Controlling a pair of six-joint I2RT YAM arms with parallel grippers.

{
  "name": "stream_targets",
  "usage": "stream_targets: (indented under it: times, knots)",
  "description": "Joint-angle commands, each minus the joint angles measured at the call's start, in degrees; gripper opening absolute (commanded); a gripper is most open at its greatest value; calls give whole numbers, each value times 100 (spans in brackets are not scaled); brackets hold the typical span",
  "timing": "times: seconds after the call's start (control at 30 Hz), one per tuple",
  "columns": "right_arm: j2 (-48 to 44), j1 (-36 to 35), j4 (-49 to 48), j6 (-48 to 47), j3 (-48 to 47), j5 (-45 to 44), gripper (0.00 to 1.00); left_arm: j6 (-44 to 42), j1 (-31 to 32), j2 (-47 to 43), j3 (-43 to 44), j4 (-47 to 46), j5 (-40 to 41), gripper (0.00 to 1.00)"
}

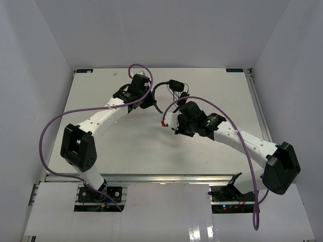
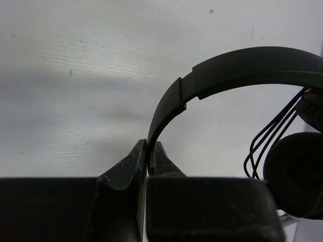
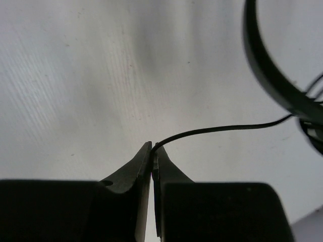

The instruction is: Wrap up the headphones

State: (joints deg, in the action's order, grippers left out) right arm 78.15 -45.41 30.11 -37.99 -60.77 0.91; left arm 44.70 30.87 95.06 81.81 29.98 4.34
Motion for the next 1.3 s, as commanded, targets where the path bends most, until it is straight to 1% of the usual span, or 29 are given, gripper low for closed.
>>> stream_targets:
  times: [0.0,0.1,0.27,0.47,0.67,0.87,0.93,1.0,1.03,1.1,1.23,1.27]
  knots:
    - [122,-382,292,-919,-275,-1680,8,-668,61,632,304,305,-219,0]
    - [124,-553,177,-1109,-186,-2098,8,-912,123,839,175,432,-172,0]
    - [257,-747,-122,-1407,24,-2463,8,-1183,176,1090,-39,430,-296,0]
    - [432,-861,-1157,-1967,460,-2817,8,-1673,357,1312,92,517,-761,0]
    - [806,-874,-2383,-2493,601,-3052,9,-1982,393,1480,177,746,-882,0]
    - [1186,-874,-2772,-2687,577,-2972,11,-2040,389,1567,264,959,-745,0]
    - [1282,-874,-2779,-2662,535,-2903,14,-2020,361,1588,309,1016,-680,0]
    - [1353,-874,-2753,-2597,497,-2832,18,-1962,316,1607,373,1068,-673,0]
    - [1390,-874,-2727,-2559,476,-2792,21,-1939,297,1612,400,1086,-681,2]
    - [1432,-874,-2669,-2488,452,-2745,25,-1921,279,1612,448,1098,-698,8]
    - [1368,-802,-2575,-2395,452,-2638,38,-1886,252,1602,528,1195,-663,30]
    - [1316,-782,-2467,-2338,441,-2591,43,-1886,247,1582,513,1205,-663,39]
